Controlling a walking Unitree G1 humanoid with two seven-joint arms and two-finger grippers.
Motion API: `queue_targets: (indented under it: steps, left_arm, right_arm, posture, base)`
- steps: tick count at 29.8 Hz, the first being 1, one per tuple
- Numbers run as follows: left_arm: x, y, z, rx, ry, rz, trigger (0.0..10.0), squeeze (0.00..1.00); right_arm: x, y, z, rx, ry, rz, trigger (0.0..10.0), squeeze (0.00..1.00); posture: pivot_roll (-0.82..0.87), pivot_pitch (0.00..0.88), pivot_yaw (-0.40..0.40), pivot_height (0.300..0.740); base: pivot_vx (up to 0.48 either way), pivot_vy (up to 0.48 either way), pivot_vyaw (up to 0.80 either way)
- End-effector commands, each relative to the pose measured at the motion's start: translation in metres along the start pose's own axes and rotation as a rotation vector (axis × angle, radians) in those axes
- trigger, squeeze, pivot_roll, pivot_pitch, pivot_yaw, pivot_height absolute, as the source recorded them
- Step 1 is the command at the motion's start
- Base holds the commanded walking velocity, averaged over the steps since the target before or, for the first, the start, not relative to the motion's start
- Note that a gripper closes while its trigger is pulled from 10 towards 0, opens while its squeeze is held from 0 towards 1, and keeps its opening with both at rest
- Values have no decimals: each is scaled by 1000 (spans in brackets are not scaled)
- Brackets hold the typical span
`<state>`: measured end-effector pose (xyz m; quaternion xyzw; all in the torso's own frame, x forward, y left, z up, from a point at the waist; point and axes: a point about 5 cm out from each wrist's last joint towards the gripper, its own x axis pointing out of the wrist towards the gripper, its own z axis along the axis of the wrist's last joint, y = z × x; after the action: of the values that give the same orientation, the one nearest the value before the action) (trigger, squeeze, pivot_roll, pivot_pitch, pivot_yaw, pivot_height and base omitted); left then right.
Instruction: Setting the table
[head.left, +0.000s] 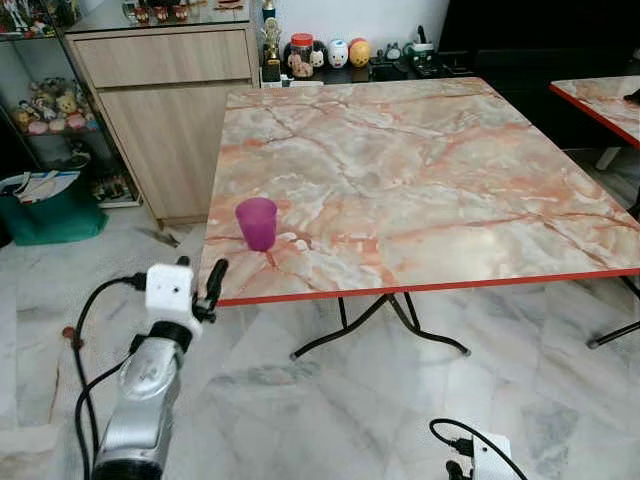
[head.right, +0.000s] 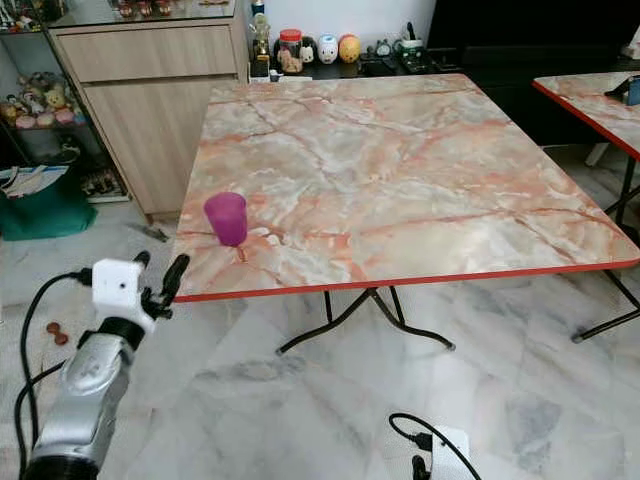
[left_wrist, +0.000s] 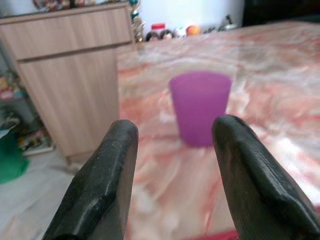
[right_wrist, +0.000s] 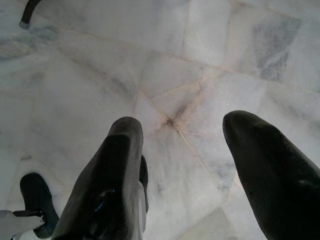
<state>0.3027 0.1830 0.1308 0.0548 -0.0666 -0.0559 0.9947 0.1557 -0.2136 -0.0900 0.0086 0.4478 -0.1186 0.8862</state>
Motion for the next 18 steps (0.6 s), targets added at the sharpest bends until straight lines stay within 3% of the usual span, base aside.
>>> queue_targets:
  steps: [1,6,12,18]
  left_arm:
    - [7,-4,8,-24,-15,-18,10000,0]
    - [12,-10,13,-33,-26,-49,10000,0]
    - [13,-11,16,-46,-25,-47,10000,0]
    - [13,-13,17,-56,-23,-49,10000,0]
  right_arm:
    - [-1,-1,-7,20,26,-8,10000,0]
    - [-2,-1,-10,32,37,-17,10000,0]
    - [-2,0,-11,53,48,-25,10000,0]
    - [-2,2,-9,39,40,-16,10000,0]
  posture:
    - [45,0,-10,740]
    - [44,0,-8,740]
    - [46,0,-5,740]
    - [48,0,-7,740]
  base:
    - [0,0,0]
    - [0,0,0]
    - [269,0,-495]
    - [297,0,0]
